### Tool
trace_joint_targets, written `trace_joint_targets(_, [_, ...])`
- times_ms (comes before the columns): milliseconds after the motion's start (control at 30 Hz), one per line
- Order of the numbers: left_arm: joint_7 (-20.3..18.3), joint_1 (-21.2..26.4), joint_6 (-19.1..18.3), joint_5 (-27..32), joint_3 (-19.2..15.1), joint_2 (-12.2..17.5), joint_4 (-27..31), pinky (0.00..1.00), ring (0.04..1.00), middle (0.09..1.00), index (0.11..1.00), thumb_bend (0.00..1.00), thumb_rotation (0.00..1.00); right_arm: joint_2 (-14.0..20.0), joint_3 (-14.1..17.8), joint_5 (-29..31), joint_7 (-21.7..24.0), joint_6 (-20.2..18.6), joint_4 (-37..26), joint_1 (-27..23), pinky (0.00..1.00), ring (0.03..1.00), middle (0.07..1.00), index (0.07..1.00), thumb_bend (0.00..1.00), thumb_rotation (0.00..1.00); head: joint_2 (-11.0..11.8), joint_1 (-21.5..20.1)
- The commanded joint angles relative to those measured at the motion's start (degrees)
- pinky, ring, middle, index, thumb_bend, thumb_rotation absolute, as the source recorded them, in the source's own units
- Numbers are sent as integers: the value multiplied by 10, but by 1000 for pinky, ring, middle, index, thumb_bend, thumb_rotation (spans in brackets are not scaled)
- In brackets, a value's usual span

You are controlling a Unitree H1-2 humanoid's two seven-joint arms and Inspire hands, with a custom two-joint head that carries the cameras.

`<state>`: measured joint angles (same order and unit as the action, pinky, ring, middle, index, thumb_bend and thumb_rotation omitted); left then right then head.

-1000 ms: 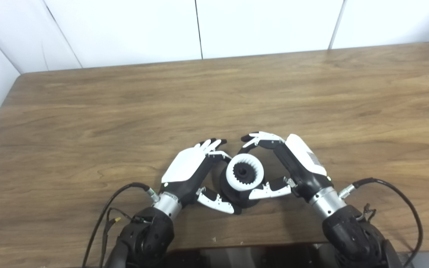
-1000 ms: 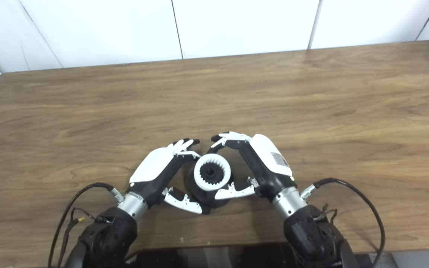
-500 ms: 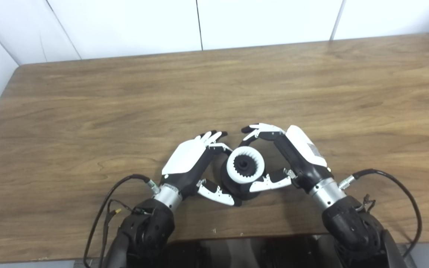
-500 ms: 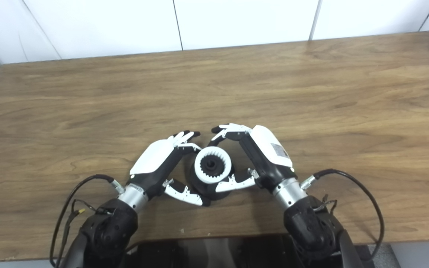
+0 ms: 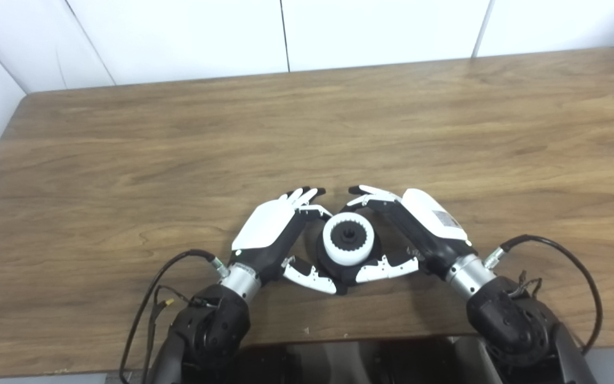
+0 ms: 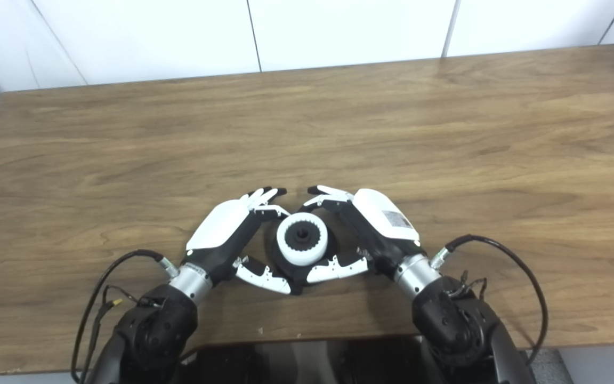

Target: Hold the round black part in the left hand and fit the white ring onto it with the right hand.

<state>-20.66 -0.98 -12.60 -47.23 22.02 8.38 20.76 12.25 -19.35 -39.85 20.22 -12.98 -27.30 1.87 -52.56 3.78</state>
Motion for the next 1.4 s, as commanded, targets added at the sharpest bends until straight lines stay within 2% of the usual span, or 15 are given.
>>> trace_joint_targets(0, [11,17,9,0,-3,0,10,1000,1000,972,627,1000,321,-4,1,-4,2,0,-12,-16,861,908,909,731,937,437,0,0])
trace_joint_targets(200, [11,16,9,0,-4,2,12,1000,1000,970,627,1000,320,-2,0,-8,12,-4,-14,-15,856,913,917,747,947,456,-1,-1])
trace_joint_targets(300, [10,16,8,-1,-4,2,13,1000,1000,969,627,1000,315,-1,1,-8,20,-6,-15,-15,858,918,924,784,952,455,0,-2])
trace_joint_targets(400, [10,15,8,-3,-3,2,14,1000,1000,969,628,1000,307,1,2,-6,29,-10,-17,-16,873,931,936,855,968,455,1,-2])
trace_joint_targets(500, [9,15,7,-2,-4,2,14,1000,1000,969,627,1000,283,3,4,-3,36,-12,-19,-18,871,949,960,971,997,474,2,-2])
trace_joint_targets(567, [9,15,6,-3,-3,2,14,1000,1000,969,627,1000,271,4,5,0,38,-12,-19,-19,870,955,970,996,1000,482,3,-2])
trace_joint_targets(1067, [8,14,7,-7,-2,4,13,1000,1000,971,630,1000,276,36,13,14,64,-17,-21,-36,941,1000,1000,1000,1000,496,12,-11])
trace_joint_targets(1367, [6,15,7,-3,-4,6,15,1000,1000,969,624,1000,263,47,39,50,78,-25,-27,-40,913,1000,1000,1000,1000,538,11,-11])
